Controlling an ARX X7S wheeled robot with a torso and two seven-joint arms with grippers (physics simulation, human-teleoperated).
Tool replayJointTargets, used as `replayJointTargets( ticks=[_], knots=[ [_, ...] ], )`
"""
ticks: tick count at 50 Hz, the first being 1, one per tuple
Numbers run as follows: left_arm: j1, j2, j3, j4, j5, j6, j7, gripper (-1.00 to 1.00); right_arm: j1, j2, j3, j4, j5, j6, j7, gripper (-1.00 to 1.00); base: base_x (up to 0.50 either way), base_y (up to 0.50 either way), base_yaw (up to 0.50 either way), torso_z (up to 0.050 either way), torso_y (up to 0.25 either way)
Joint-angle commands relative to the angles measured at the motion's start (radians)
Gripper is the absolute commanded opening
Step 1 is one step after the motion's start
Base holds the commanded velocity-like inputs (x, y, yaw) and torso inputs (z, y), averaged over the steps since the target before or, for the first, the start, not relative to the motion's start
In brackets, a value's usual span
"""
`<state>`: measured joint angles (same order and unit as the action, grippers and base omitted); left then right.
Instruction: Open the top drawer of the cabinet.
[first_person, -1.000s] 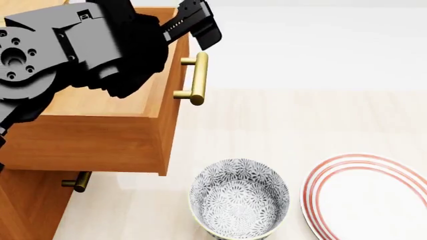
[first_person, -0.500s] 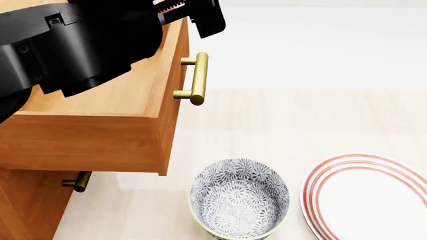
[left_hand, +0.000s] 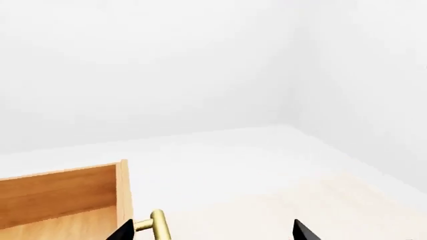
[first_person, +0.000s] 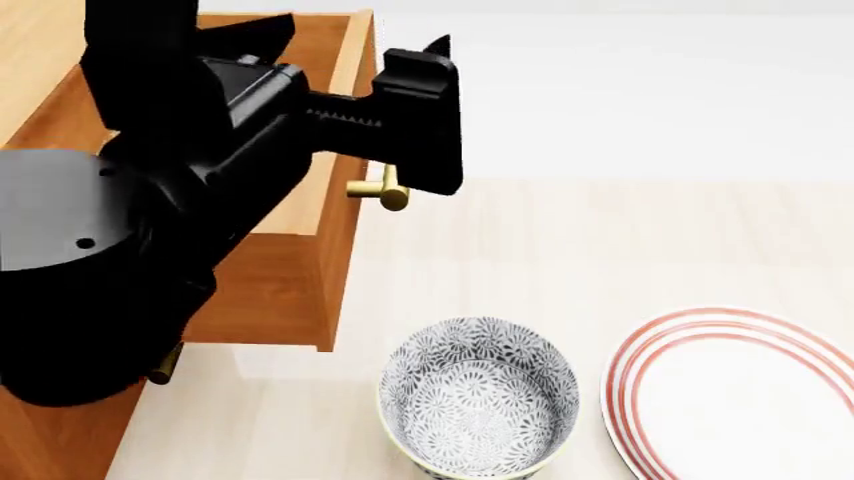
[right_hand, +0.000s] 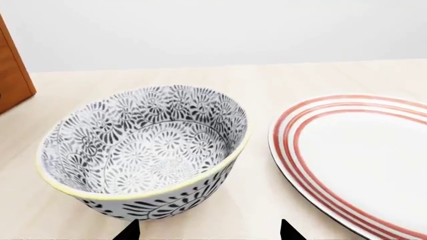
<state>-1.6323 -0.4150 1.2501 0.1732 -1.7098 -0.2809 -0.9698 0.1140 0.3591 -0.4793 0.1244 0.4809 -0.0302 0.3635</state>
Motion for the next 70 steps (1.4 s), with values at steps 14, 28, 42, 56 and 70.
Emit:
replayJointTargets(
  ticks=[14,28,42,56,70],
  knots=[
    [0.090,-0.074,0.154,0.446,0.517,-0.030,-0.201,1.00,0.000,-0.017,0.014,0.006,-0.022,-0.004,-0.014,1.00,0.00,0.00,0.00,0.000,0.000],
    [0.198,-0.078,0.338,0.583,0.878,-0.114,-0.317,1.00,-0.001,-0.015,0.013,0.004,-0.020,0.000,-0.009,1.00,0.00,0.00,0.00,0.000,0.000],
    [0.304,-0.154,0.460,0.540,1.156,-0.119,-0.407,1.00,0.013,-0.029,0.015,0.053,-0.020,-0.022,-0.018,1.00,0.00,0.00,0.00,0.000,0.000],
    [0.442,-0.244,0.526,0.397,1.341,-0.016,-0.468,1.00,0.004,-0.022,0.016,0.023,-0.024,-0.016,0.005,1.00,0.00,0.00,0.00,0.000,0.000],
    [0.580,-0.323,0.530,0.360,1.558,0.006,-0.589,1.00,-0.008,-0.026,0.036,0.013,-0.057,-0.108,0.026,1.00,0.00,0.00,0.00,0.000,0.000]
  ],
)
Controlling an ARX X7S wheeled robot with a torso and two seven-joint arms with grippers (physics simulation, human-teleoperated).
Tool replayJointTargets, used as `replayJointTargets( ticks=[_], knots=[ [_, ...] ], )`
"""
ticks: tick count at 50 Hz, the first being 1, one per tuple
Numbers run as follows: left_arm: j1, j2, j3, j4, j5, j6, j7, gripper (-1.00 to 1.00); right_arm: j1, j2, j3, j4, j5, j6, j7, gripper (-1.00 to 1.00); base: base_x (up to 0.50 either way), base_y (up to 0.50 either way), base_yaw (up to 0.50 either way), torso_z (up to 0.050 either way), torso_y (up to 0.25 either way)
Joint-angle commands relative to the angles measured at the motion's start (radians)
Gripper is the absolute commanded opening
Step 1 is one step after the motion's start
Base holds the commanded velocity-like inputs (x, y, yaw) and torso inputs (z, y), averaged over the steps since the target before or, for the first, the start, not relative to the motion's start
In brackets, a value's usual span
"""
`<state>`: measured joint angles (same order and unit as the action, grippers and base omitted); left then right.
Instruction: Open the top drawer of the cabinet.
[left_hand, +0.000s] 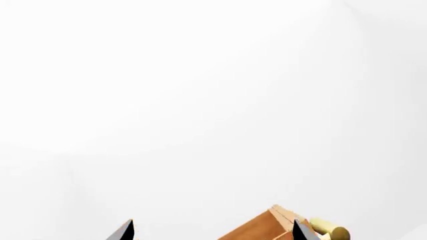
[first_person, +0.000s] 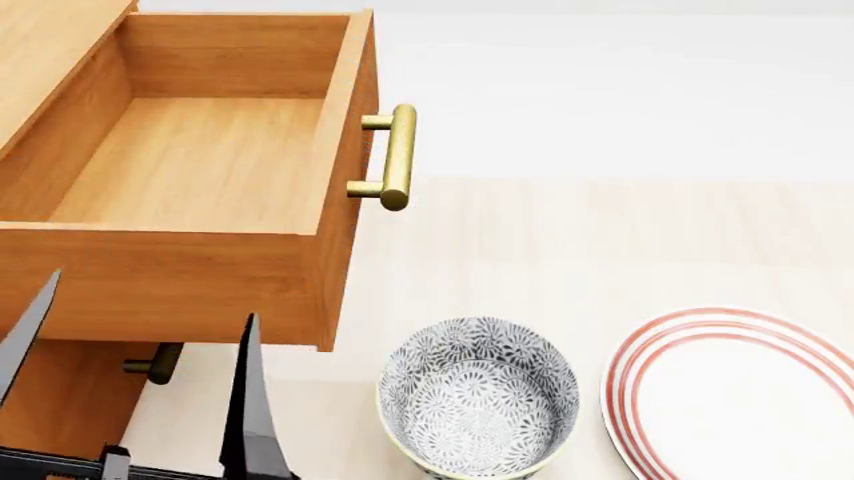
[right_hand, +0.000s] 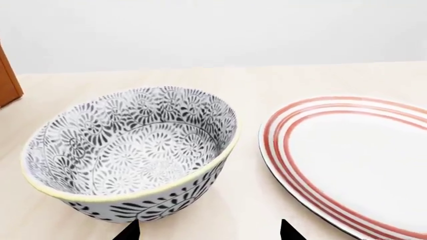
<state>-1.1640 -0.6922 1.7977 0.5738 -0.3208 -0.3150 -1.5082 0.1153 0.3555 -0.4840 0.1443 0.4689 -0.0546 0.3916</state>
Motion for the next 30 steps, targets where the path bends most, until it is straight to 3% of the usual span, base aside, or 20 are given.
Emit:
replayJointTargets(
  ticks=[1,6,14,23,30],
  knots=[
    [0.136,-0.063,-0.033,-0.045,0.195,0.050,-0.056,1.00,-0.021,-0.024,0.061,-0.028,-0.048,-0.131,0.009,1.00,0.00,0.00,0.00,0.000,0.000],
    [0.288,-0.125,-0.150,-0.066,0.324,0.080,-0.057,1.00,-0.063,-0.033,0.113,-0.096,-0.073,-0.333,0.005,1.00,0.00,0.00,0.00,0.000,0.000],
    [0.421,-0.177,-0.319,-0.093,0.397,0.122,-0.053,1.00,-0.080,-0.040,0.148,-0.114,-0.084,-0.404,0.029,1.00,0.00,0.00,0.00,0.000,0.000],
    [0.593,-0.202,-0.570,-0.116,0.405,0.211,-0.055,1.00,-0.092,-0.047,0.181,-0.109,-0.109,-0.457,0.061,1.00,0.00,0.00,0.00,0.000,0.000],
    [0.645,-0.197,-0.649,-0.141,0.330,0.271,-0.044,1.00,-0.100,-0.049,0.193,-0.118,-0.123,-0.475,0.079,1.00,0.00,0.00,0.00,0.000,0.000]
  ],
)
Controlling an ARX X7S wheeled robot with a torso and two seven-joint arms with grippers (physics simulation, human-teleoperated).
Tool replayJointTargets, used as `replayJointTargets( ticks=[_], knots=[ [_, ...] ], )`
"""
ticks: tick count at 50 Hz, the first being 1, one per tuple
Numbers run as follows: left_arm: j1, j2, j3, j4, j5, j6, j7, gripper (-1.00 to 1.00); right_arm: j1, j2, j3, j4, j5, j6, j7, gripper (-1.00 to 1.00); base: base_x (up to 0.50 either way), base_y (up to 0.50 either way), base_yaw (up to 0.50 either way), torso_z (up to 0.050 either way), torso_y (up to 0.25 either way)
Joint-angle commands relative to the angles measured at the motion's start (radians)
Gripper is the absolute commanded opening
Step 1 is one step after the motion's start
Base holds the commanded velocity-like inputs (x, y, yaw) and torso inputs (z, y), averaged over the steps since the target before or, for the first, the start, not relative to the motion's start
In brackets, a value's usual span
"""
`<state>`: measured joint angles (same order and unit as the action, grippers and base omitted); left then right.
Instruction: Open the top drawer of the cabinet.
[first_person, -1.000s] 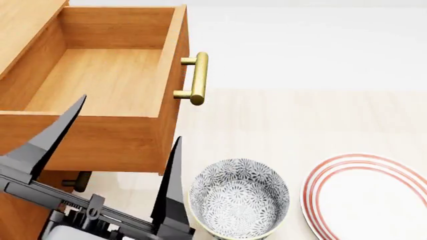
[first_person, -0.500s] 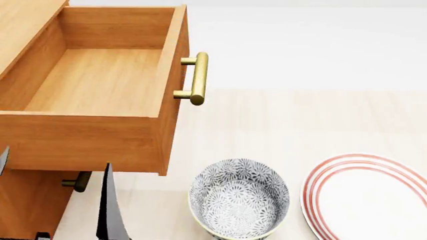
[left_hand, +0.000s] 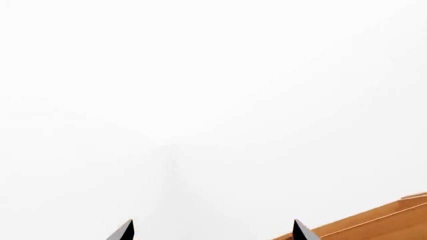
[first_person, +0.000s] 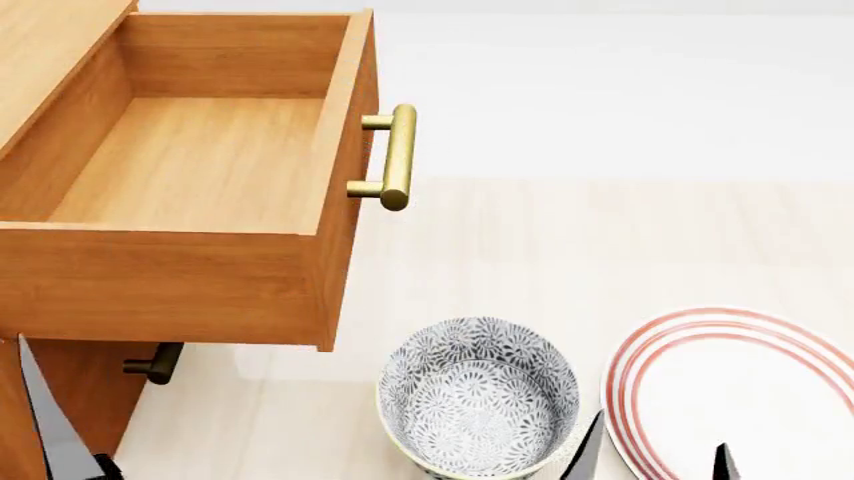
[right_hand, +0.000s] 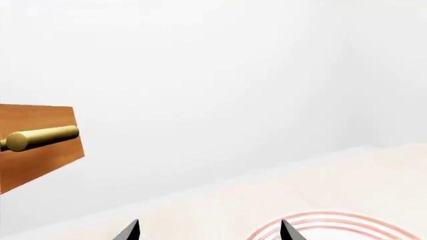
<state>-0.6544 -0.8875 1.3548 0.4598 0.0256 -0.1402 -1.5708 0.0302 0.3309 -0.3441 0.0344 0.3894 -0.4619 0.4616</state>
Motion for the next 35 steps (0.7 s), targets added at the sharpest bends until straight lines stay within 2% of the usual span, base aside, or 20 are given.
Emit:
replayJointTargets(
  ticks=[1,7,15,23,29,35],
  knots=[
    [0.141,-0.001,-0.215,-0.027,-0.022,0.100,0.021,1.00,-0.016,-0.024,0.054,-0.011,-0.042,-0.066,0.011,1.00,0.00,0.00,0.00,0.000,0.000],
    [0.181,-0.002,-0.283,-0.051,-0.124,0.179,0.018,1.00,-0.018,-0.024,0.070,-0.025,-0.060,-0.080,0.033,1.00,0.00,0.00,0.00,0.000,0.000],
    [0.230,-0.020,-0.393,0.000,-0.116,0.173,0.019,1.00,-0.019,-0.026,0.104,-0.049,-0.093,-0.138,0.059,1.00,0.00,0.00,0.00,0.000,0.000],
    [0.280,-0.077,-0.602,0.100,-0.093,0.158,0.016,1.00,0.005,-0.046,0.217,-0.102,-0.146,-0.264,0.140,1.00,0.00,0.00,0.00,0.000,0.000],
    [0.294,-0.127,-0.741,0.189,-0.075,0.079,0.014,1.00,0.049,-0.039,0.299,-0.141,-0.196,-0.269,0.198,1.00,0.00,0.00,0.00,0.000,0.000],
    [0.356,-0.227,-0.997,0.329,-0.094,-0.014,0.012,1.00,0.089,-0.017,0.390,-0.270,-0.296,-0.275,0.241,1.00,0.00,0.00,0.00,0.000,0.000]
  ],
)
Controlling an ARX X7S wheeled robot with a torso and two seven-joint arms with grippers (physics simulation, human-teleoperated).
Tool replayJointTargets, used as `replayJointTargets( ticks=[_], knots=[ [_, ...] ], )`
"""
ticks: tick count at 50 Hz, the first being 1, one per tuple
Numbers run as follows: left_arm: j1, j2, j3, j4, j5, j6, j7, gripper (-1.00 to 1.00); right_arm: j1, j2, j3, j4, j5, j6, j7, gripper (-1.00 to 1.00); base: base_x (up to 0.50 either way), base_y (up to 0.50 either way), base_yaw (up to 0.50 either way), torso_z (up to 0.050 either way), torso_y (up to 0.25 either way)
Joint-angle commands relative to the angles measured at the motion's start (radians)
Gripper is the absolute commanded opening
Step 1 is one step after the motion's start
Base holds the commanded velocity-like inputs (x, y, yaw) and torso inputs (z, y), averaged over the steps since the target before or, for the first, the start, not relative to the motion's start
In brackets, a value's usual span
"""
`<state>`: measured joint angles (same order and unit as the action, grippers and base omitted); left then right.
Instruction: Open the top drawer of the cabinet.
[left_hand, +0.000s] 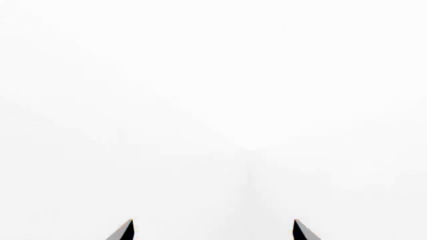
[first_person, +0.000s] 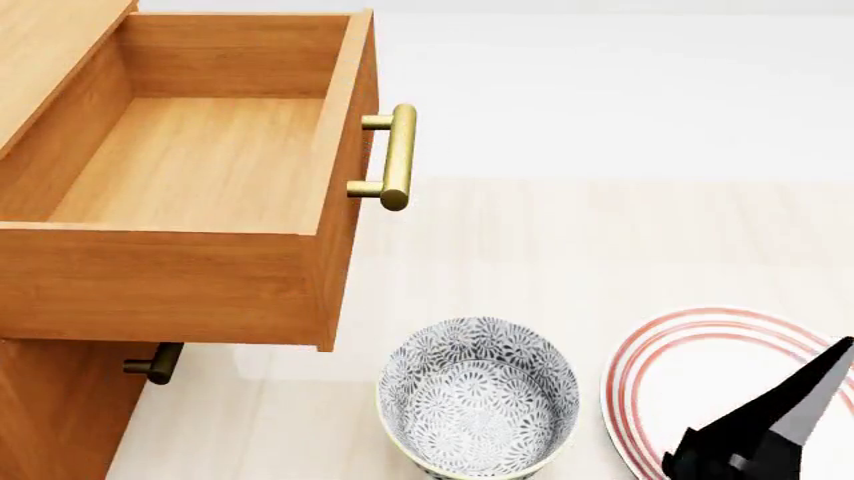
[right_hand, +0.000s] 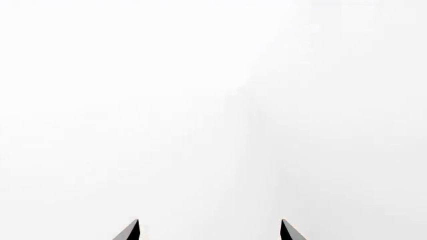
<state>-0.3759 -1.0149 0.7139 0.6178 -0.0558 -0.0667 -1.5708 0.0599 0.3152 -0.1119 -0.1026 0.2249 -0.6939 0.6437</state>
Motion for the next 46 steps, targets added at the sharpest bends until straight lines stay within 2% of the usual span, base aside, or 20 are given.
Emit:
replayJointTargets(
  ticks=[1,5,9,12,24,46],
  knots=[
    [0.098,-0.121,-0.399,0.176,-0.032,-0.079,0.013,1.00,0.069,0.004,0.174,-0.157,-0.138,-0.029,0.067,1.00,0.00,0.00,0.00,0.000,0.000],
    [0.186,-0.162,-0.541,0.189,-0.013,-0.086,0.013,1.00,0.099,0.017,0.226,-0.201,-0.137,-0.010,0.094,1.00,0.00,0.00,0.00,0.000,0.000],
    [0.263,-0.170,-0.673,0.196,-0.020,-0.104,0.021,1.00,0.113,0.030,0.266,-0.215,-0.135,0.001,0.111,1.00,0.00,0.00,0.00,0.000,0.000],
    [0.294,-0.149,-0.707,0.176,-0.011,-0.091,0.031,1.00,0.118,0.032,0.280,-0.209,-0.136,-0.005,0.117,1.00,0.00,0.00,0.00,0.000,0.000],
    [0.327,-0.100,-0.765,0.147,0.018,-0.087,0.068,1.00,0.127,0.038,0.305,-0.235,-0.141,0.016,0.133,1.00,0.00,0.00,0.00,0.000,0.000],
    [0.310,-0.045,-0.764,0.130,0.046,-0.085,0.120,1.00,0.128,0.039,0.298,-0.235,-0.133,0.026,0.136,1.00,0.00,0.00,0.00,0.000,0.000]
  ],
)
